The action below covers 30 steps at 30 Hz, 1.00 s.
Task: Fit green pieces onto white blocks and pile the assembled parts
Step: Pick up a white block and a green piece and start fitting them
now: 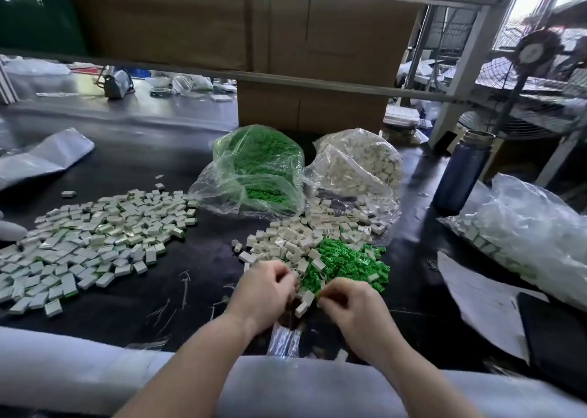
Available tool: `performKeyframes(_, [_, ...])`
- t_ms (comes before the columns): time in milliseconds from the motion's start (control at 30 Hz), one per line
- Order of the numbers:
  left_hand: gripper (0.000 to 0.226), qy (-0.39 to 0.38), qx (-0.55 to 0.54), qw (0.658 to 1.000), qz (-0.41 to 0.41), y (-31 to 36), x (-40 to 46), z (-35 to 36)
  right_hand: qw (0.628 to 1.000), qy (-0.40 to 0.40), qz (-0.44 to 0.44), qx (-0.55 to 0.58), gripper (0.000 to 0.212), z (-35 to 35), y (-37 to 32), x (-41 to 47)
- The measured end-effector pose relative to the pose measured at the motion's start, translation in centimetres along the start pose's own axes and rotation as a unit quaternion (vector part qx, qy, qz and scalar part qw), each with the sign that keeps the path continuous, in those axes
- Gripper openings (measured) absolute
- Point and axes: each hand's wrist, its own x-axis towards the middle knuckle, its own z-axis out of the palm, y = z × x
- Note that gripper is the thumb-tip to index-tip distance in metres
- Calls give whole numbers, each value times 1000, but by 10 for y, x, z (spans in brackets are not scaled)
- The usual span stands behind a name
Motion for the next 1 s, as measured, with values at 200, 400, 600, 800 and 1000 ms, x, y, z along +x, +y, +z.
performKeyframes(200, [20, 151, -12, 988, -21, -19, 22, 11, 992, 96, 84, 21, 10, 17, 10, 35])
performKeyframes(400, [13, 241, -47, 969, 4, -30, 20, 24, 981, 178, 74, 29, 15, 30, 21, 42])
performKeyframes(600, [16, 254, -29, 966, 37, -34, 19, 29, 974, 220, 40, 31, 18, 39, 26, 36])
performKeyframes(800, [17, 235, -1, 969, 72, -35, 18, 30, 973, 230, 12, 12, 23, 41, 26, 32])
performKeyframes(1000, [15, 227, 35, 969, 89, -37, 17, 30, 974, 224, 14, -11, 24, 40, 27, 30])
